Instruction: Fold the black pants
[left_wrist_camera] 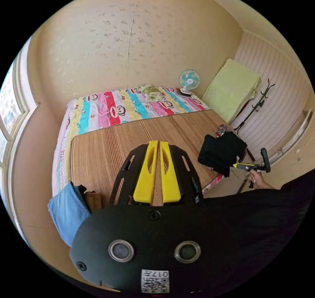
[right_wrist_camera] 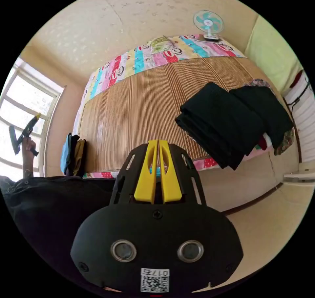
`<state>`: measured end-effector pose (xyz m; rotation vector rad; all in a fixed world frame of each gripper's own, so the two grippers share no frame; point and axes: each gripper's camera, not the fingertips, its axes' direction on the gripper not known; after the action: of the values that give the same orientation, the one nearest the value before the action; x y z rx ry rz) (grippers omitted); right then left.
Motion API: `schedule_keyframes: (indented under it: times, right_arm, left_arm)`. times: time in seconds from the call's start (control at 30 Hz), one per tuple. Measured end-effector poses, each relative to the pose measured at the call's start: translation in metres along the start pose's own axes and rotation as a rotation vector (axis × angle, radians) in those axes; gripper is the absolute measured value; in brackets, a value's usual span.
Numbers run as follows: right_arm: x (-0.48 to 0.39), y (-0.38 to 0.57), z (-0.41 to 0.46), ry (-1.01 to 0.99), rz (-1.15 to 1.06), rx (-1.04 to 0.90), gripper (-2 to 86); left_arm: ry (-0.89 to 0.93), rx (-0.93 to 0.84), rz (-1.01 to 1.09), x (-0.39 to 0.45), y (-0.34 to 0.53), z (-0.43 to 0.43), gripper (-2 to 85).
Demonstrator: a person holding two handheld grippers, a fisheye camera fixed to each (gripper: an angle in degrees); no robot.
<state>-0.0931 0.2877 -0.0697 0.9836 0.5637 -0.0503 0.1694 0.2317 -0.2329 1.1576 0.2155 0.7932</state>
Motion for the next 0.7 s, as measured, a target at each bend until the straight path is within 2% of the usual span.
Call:
schedule_keyframes:
  times: [0.1, 0.2, 0.43, 0.53, 0.57, 0.6, 0.63, 0.7]
  right_arm:
    - [0.102, 0.012, -0.022, -0.153, 0.273, 0.061, 4.1]
    - [0.191, 0.014, -0.040, -0.187, 0.452, 0.114, 7.4]
    - [0.333, -0.015, -0.031, -0.388, 0.647, 0.160, 13.5]
    - [0.351, -0.039, -0.013, -0.595, 0.581, 0.134, 14.2]
    - [0.348, -0.044, -0.016, -0.597, 0.551, 0.136, 14.1]
    - [0.336, -0.057, -0.029, -0.569, 0.450, 0.144, 10.8]
    - [0.316, -0.071, -0.050, -0.614, 0.291, 0.193, 8.0]
    - [0.283, -0.098, -0.071, -0.775, 0.111, 0.218, 5.3]
  left_arm:
    - [0.210, -0.037, -0.025, 0.056, -0.007, 0.053, -0.8]
    - [0.398, -0.097, 0.032, 0.115, -0.012, 0.100, -0.9]
    - [0.471, -0.188, 0.091, 0.208, -0.031, 0.169, -1.0]
    - [0.430, -0.196, 0.094, 0.230, -0.042, 0.179, -1.0]
    - [0.414, -0.199, 0.090, 0.234, -0.043, 0.181, -1.0]
    - [0.392, -0.202, 0.080, 0.240, -0.045, 0.183, -1.0]
    - [0.382, -0.199, 0.070, 0.246, -0.044, 0.184, -1.0]
    - [0.369, -0.192, 0.052, 0.253, -0.039, 0.186, -1.0]
